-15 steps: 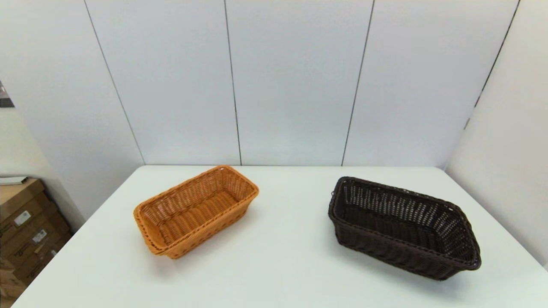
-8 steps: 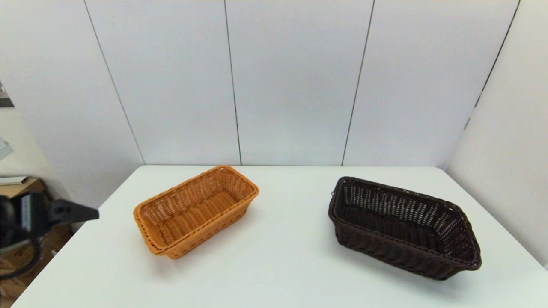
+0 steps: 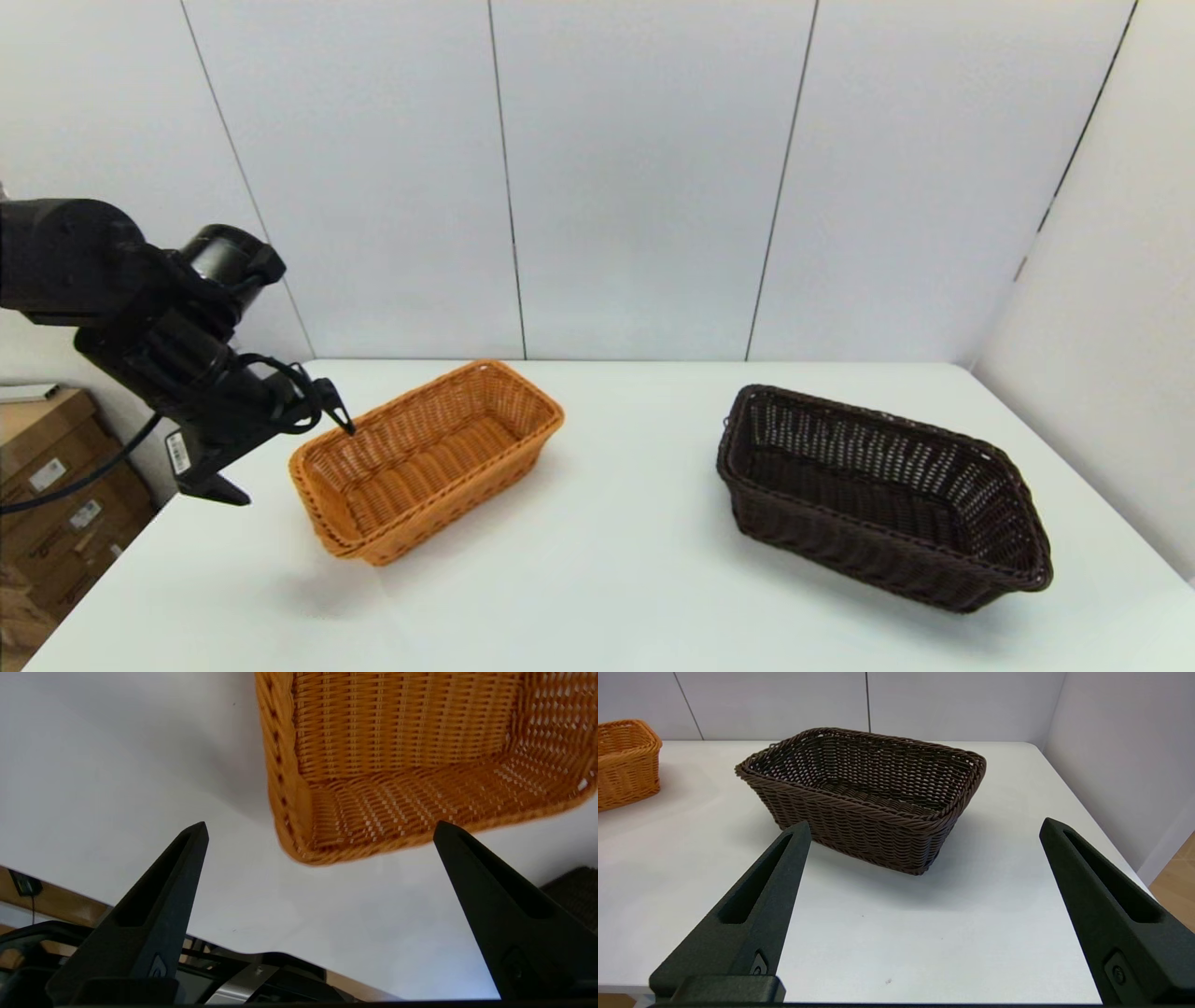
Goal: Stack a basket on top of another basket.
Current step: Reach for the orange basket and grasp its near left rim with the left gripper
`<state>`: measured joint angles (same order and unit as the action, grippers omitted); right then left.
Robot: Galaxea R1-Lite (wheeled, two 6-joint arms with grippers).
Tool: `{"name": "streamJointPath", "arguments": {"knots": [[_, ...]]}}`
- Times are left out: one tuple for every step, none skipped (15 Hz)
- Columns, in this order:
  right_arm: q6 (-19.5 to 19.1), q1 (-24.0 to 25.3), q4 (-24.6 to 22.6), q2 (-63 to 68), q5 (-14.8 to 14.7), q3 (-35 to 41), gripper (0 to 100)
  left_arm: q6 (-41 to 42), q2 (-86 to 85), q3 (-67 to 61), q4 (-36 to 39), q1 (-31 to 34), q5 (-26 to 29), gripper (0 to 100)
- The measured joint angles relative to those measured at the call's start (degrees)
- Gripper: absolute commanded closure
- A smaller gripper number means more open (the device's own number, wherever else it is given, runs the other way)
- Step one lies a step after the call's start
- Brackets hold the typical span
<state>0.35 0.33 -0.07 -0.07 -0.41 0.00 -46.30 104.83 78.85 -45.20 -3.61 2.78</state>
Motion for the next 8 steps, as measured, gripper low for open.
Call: {"name": "streamJointPath", "arguments": {"knots": [[0.0, 0.0, 0.0, 0.0, 0.0, 0.0, 0, -0.3, 2.1, 0.9, 0.0, -0.1, 0.0, 0], [0.0, 0.0, 0.0, 0.0, 0.0, 0.0, 0, -0.4, 3.6, 1.5, -0.1, -0.2, 0.0, 0], [0.0, 0.0, 0.0, 0.0, 0.0, 0.0, 0, -0.4, 5.0, 2.0, -0.1, -0.3, 0.1, 0], [0.0, 0.0, 0.0, 0.0, 0.0, 0.0, 0, -0.5, 6.0, 2.4, -0.1, -0.3, 0.2, 0], [0.0, 0.0, 0.0, 0.0, 0.0, 0.0, 0, -0.5, 6.9, 2.7, -0.1, -0.3, 0.3, 0], [0.0, 0.0, 0.0, 0.0, 0.0, 0.0, 0, -0.5, 7.5, 3.1, -0.1, -0.4, 0.4, 0], [0.0, 0.0, 0.0, 0.0, 0.0, 0.0, 0, -0.6, 8.0, 3.4, -0.1, -0.4, 0.4, 0], [0.0, 0.0, 0.0, 0.0, 0.0, 0.0, 0, -0.6, 8.3, 3.9, -0.2, -0.5, 0.4, 0]]}}
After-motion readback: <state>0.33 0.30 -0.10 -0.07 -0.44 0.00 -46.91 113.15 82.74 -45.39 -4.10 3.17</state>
